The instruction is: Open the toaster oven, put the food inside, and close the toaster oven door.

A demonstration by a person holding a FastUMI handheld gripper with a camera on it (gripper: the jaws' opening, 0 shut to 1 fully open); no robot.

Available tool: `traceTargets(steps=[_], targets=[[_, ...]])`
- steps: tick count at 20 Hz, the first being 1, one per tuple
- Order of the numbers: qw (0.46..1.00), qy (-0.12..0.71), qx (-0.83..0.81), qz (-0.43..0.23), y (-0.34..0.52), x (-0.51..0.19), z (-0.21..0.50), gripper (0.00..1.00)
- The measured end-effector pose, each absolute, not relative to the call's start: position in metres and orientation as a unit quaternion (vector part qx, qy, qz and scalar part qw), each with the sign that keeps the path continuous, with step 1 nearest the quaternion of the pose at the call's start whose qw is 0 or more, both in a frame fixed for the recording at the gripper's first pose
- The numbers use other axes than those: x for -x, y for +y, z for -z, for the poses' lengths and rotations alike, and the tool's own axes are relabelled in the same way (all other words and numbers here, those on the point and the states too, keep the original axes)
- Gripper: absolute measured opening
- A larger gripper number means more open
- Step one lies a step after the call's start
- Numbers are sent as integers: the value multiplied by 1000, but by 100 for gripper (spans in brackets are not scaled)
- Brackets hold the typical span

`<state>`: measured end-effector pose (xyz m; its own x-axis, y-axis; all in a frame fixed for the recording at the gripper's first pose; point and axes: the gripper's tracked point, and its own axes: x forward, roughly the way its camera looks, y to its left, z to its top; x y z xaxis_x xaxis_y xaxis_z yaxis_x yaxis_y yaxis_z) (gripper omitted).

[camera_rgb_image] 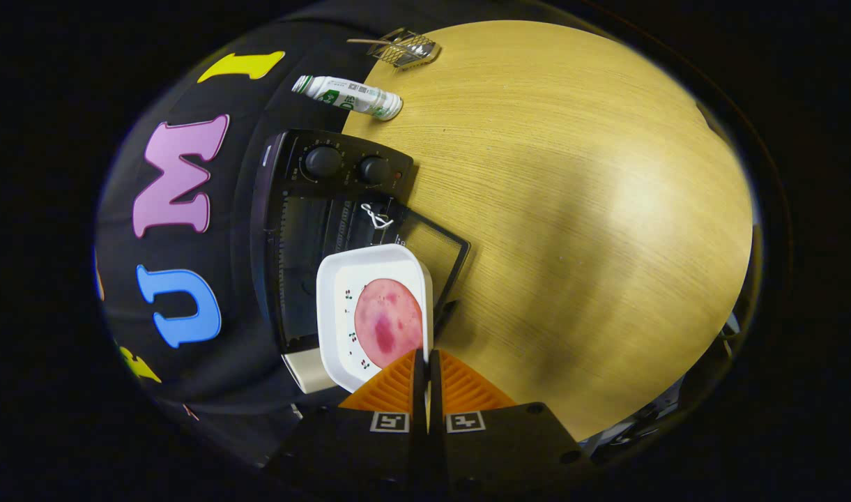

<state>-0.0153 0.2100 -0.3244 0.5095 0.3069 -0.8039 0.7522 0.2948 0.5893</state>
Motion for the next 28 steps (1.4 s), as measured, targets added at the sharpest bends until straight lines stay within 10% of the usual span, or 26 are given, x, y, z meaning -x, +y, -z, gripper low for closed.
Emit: traceTargets(steps=[14,28], targets=[[611,355,-634,314,260,-104,362,5],[580,329,-682,300,262,-149,374,12]])
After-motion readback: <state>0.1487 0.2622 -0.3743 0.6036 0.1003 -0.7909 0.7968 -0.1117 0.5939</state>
